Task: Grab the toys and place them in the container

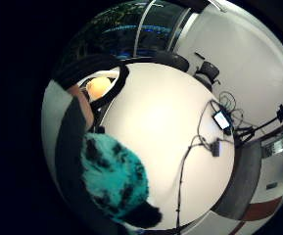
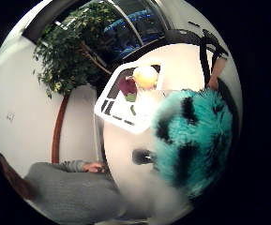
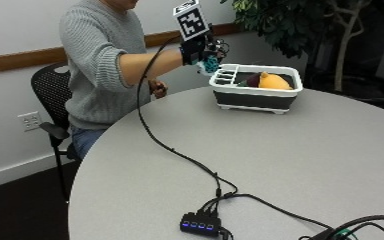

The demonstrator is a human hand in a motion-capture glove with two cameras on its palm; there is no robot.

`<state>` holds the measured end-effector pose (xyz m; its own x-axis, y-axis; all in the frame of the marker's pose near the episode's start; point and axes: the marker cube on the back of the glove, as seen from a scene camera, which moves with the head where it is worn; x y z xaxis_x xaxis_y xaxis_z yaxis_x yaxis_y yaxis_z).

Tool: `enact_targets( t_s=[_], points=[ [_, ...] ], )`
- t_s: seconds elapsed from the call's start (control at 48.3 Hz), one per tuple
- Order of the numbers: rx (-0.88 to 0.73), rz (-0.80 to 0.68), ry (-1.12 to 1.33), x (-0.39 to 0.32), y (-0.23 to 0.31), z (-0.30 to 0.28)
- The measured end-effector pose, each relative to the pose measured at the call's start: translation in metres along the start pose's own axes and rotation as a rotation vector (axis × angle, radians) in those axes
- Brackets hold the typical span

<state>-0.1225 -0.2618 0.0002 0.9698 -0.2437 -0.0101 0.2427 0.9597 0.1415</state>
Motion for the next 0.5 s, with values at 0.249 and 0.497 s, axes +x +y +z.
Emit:
enact_targets(
  t_s=[0.249,0.497],
  points=[
    [-0.099,-0.092,-0.148,-0.118,-0.082,0.059],
    [-0.123,-0.173,-0.152,-0.181,-0.129,0.086]
  ],
)
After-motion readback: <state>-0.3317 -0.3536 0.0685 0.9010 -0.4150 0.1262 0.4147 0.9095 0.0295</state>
